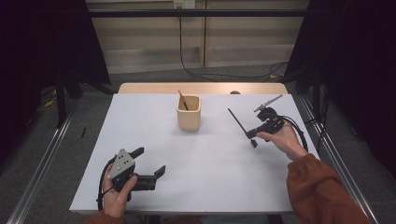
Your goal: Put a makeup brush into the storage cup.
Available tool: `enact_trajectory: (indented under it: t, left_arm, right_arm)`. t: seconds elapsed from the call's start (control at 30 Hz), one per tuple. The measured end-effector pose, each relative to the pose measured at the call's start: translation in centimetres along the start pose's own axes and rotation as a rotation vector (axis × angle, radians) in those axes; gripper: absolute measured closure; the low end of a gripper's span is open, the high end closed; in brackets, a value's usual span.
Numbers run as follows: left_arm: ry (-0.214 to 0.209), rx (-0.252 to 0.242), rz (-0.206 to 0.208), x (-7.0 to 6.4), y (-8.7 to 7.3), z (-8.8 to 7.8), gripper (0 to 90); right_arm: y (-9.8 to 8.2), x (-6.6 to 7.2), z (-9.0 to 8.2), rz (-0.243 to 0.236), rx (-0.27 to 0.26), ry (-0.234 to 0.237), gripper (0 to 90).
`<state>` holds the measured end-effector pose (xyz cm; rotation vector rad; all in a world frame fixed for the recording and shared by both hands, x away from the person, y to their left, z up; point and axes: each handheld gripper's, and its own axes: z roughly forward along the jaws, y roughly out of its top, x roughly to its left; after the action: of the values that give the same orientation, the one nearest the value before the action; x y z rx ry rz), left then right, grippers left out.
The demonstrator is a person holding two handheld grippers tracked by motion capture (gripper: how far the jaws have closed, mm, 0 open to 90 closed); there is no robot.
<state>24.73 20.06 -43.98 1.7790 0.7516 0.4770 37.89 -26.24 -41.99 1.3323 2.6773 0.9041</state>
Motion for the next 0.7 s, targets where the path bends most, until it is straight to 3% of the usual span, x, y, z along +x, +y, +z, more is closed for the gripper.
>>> enact_trajectory:
  t: [0.2, 0.43, 0.7]
  left_arm:
    - [0.002, -0.004, -0.003, 0.0, 0.0, 0.0, 1.3]
    - [0.006, 0.002, 0.006, 0.1, 0.0, 0.0, 1.3]
    - [0.010, -0.003, 0.000, 0.3, 0.0, 0.0, 1.3]
  right_arm:
    - [-0.4, 0.0, -0.3, 0.001, -0.069, 0.003, 86.7]
    - [-0.6, 0.4, -0.7, -0.072, -0.184, 0.030, 86.6]
    - [-0.8, 0.6, -1.4, -0.095, -0.299, 0.039, 86.6]
